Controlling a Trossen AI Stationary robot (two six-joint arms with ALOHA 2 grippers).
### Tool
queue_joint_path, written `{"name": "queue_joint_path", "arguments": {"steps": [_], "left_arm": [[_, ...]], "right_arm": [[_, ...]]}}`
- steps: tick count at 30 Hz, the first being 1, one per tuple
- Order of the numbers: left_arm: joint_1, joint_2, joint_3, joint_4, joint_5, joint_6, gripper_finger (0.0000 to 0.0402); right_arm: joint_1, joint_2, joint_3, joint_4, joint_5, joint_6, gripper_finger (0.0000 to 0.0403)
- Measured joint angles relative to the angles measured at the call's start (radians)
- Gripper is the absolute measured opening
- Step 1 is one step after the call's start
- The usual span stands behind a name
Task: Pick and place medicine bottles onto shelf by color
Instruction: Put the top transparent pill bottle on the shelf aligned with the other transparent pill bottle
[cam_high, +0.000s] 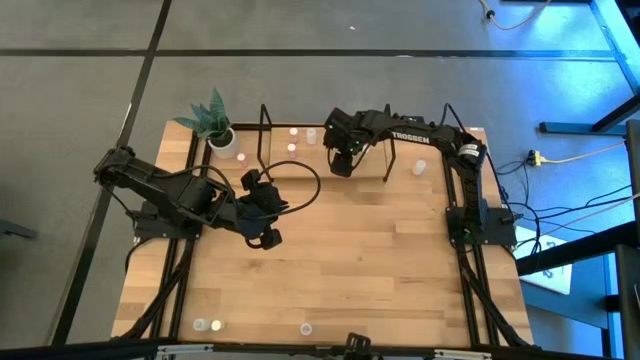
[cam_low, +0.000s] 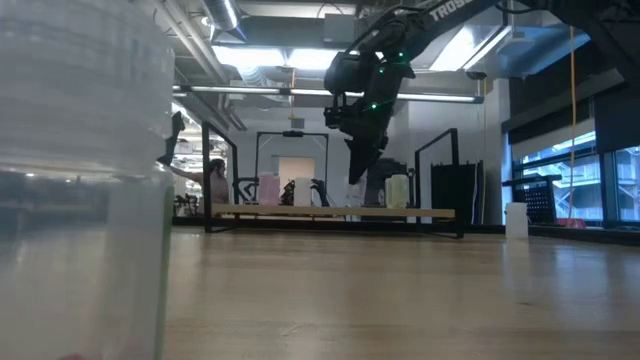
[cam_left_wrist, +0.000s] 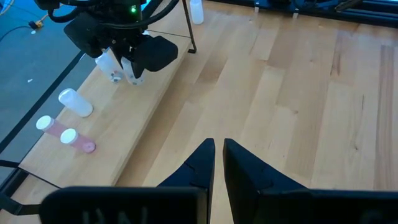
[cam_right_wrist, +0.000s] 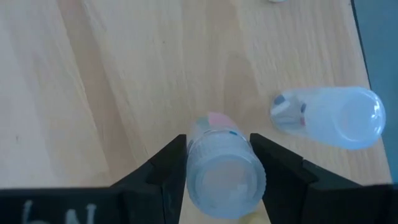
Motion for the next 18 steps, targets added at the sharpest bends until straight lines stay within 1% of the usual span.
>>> {"name": "queue_joint_path", "arguments": {"steps": [3,6,18], "left_arm": [[0.0,0.0,0.0,0.0,0.0,0.0,0.0028],[0.0,0.0,0.0,0.0,0.0,0.0,0.0027],[0.0,0.0,0.0,0.0,0.0,0.0,0.0027]], "right_arm": [[0.0,0.0,0.0,0.0,0.004,-0.004,0.0167],[0.0,0.0,0.0,0.0,0.033,0.004,0.0167],[0.0,0.0,0.001,0.0,0.033,-0.006,0.0167]]}}
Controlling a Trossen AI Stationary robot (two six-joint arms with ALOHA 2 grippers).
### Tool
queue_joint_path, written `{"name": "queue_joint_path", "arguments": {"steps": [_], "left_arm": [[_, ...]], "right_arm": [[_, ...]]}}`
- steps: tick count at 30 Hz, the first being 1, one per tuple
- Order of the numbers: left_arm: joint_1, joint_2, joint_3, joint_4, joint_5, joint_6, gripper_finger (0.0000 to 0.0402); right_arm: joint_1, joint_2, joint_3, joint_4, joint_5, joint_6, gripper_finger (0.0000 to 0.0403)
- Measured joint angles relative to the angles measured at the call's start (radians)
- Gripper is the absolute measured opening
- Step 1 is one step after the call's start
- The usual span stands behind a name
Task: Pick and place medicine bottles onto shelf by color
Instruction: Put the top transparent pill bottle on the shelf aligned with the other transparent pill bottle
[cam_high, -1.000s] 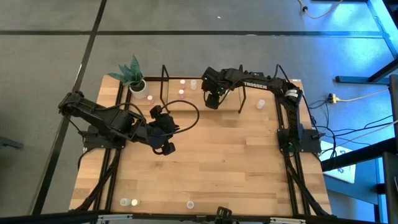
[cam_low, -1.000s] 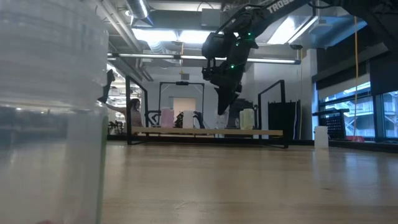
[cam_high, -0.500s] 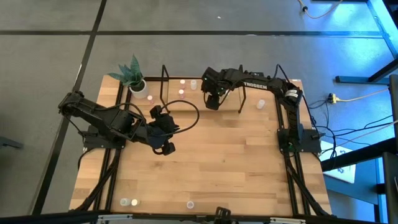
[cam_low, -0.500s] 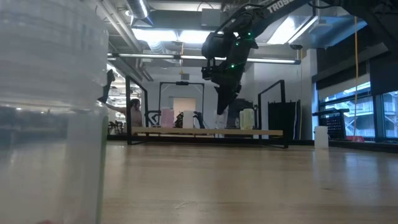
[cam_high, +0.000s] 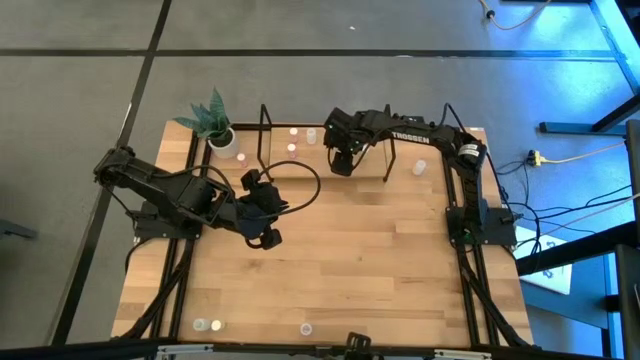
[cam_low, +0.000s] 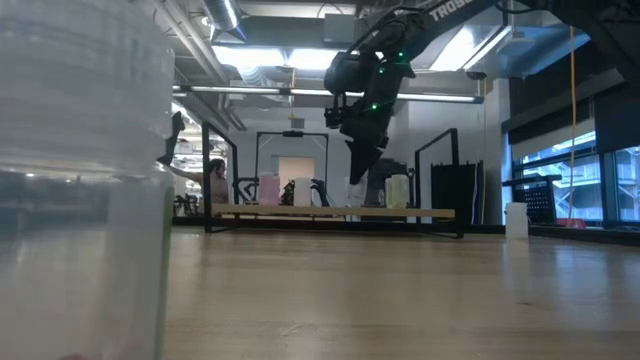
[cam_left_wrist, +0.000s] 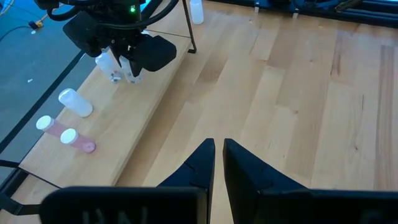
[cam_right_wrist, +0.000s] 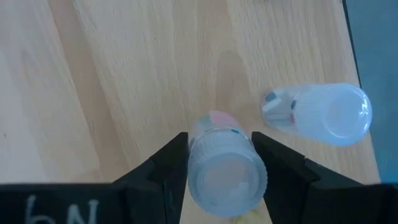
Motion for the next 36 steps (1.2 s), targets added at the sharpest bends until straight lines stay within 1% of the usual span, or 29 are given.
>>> {"name": "queue_joint_path", "arguments": {"steps": [3,25,31,36], "left_arm": [[0.0,0.0,0.0,0.0,0.0,0.0,0.0028],[0.0,0.0,0.0,0.0,0.0,0.0,0.0027],[0.0,0.0,0.0,0.0,0.0,0.0,0.0027],[0.0,0.0,0.0,0.0,0.0,0.0,0.0028]], "right_arm": [[0.0,0.0,0.0,0.0,-0.013,-0.001,0.0167],[0.0,0.0,0.0,0.0,-0.015,0.0,0.0167],[-0.009,0.0,0.0,0.0,-0.016,0.052,0.0167],[-0.014,0.0,0.0,-0.001,-0.016,0.053,0.0168]]}}
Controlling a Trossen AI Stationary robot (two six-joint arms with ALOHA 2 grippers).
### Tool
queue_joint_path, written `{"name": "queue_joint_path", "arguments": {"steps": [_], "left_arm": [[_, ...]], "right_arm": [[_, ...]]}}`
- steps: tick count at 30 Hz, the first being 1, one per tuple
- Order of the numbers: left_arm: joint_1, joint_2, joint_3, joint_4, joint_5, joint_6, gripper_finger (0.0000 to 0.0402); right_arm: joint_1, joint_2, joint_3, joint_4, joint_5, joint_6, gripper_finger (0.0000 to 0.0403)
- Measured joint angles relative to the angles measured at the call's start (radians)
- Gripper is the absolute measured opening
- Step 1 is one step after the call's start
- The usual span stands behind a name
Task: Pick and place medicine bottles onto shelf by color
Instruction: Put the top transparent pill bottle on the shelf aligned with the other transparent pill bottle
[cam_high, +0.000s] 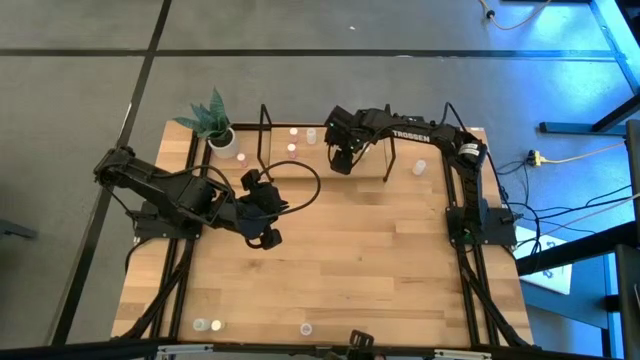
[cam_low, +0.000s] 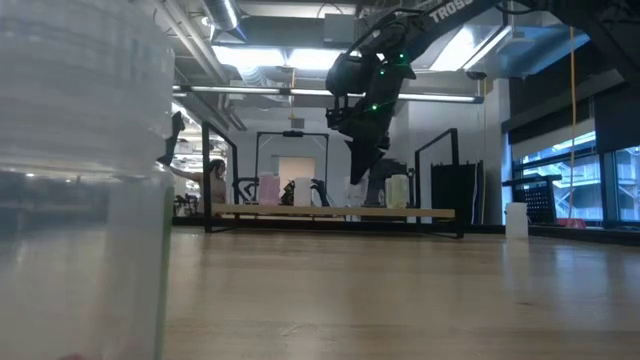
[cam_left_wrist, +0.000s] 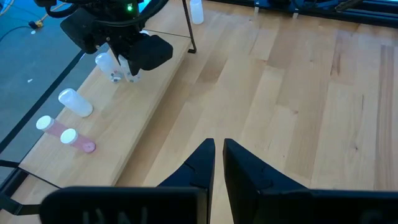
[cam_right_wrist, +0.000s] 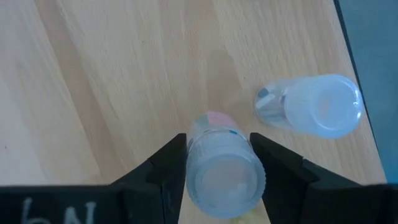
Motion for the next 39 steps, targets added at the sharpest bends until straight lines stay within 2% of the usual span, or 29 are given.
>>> {"name": "queue_joint_path", "arguments": {"steps": [15,27,39], "left_arm": [[0.0,0.0,0.0,0.0,0.0,0.002,0.0028],[0.0,0.0,0.0,-0.024,0.0,0.001,0.0027],[0.0,0.0,0.0,-0.027,0.0,-0.002,0.0027]], "right_arm": [[0.0,0.0,0.0,0.004,0.0,-0.001,0.0225],[0.0,0.0,0.0,0.022,0.0,0.002,0.0229],[0.0,0.0,0.0,-0.057,0.0,0.263,0.0229]]}}
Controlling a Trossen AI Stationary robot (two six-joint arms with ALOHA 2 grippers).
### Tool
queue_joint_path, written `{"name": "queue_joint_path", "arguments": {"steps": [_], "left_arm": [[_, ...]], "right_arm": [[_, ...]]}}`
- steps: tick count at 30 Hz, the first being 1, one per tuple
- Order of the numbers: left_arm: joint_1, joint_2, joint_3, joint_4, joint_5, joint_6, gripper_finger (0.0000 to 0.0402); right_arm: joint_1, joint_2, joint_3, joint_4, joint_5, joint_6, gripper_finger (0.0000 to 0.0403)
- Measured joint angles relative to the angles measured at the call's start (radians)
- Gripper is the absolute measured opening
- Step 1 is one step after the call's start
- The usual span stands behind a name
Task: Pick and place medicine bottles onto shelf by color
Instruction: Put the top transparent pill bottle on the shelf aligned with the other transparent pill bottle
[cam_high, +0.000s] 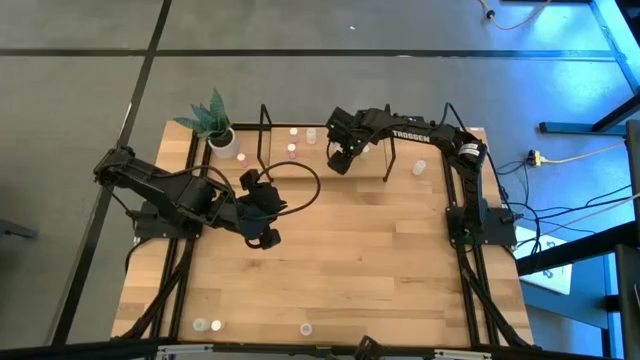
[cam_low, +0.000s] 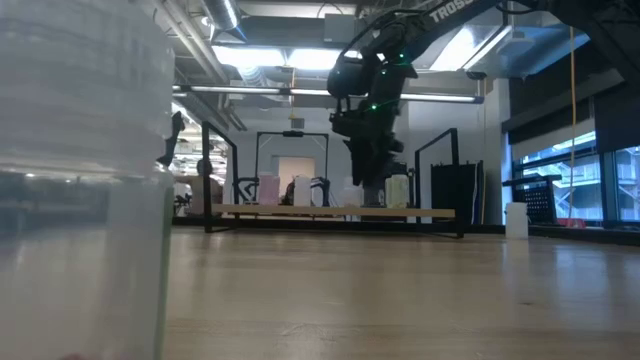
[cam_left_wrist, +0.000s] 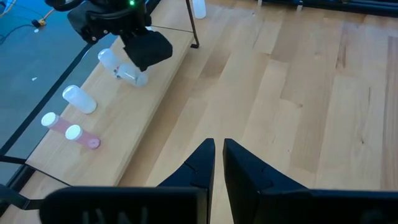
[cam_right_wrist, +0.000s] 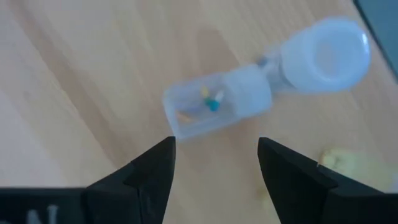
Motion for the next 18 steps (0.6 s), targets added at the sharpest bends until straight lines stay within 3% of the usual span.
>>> {"name": "queue_joint_path", "arguments": {"steps": [7,12,18], "left_arm": [[0.0,0.0,0.0,0.0,0.0,0.0,0.0028],[0.001,0.0,0.0,0.0,0.0,-0.007,0.0027],[0.017,0.0,0.0,0.0,0.0,-0.007,0.0027]], "right_arm": [[0.0,0.0,0.0,0.006,-0.015,0.228,0.0229],[0.006,0.0,0.0,0.007,-0.08,0.262,0.0229],[0.046,-0.033,-0.001,-0.01,-0.08,0.213,0.0229]]}}
